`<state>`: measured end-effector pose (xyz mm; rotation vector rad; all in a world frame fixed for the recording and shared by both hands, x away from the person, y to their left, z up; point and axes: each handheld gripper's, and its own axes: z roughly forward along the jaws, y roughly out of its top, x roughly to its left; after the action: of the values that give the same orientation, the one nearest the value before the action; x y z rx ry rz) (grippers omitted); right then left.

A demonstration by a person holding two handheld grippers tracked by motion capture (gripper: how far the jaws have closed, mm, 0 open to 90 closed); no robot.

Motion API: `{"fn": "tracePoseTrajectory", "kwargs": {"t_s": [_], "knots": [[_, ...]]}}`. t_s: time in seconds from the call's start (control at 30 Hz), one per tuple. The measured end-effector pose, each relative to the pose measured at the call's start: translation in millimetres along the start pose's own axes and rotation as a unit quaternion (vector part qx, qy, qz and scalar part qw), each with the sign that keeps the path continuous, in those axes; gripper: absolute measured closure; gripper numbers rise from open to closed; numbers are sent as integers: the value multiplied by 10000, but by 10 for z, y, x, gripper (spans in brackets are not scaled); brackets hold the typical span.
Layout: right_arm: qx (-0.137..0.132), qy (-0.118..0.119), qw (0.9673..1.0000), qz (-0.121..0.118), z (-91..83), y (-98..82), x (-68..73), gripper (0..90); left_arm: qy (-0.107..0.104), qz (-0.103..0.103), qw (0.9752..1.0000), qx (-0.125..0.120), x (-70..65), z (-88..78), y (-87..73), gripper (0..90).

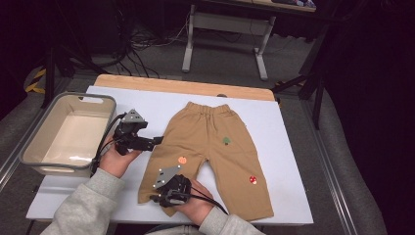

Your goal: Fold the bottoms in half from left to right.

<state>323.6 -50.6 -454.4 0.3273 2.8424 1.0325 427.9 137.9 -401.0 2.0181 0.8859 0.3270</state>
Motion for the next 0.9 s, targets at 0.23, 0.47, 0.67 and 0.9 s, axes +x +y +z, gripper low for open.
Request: {"fn": "tracePoseTrajectory", "kwargs": {"t_s": [0.23, 0.47, 0.67, 0.9], "knots": [[211, 170, 9987, 433, -86, -28, -67, 889, -203, -159, 9996, 95, -31, 92, 27, 180], [136, 347, 9982, 466, -253, -95, -6, 882, -109, 142, 9994, 292, -18, 335, 69, 270], [16, 358, 9982, 483, -339, -146, -12, 878, -84, 8, 9994, 345, 58, 539, 129, 322], [-80, 359, 9984, 421, -365, -152, -7, 876, -60, -248, 9986, 465, 164, 759, 145, 343]]}}
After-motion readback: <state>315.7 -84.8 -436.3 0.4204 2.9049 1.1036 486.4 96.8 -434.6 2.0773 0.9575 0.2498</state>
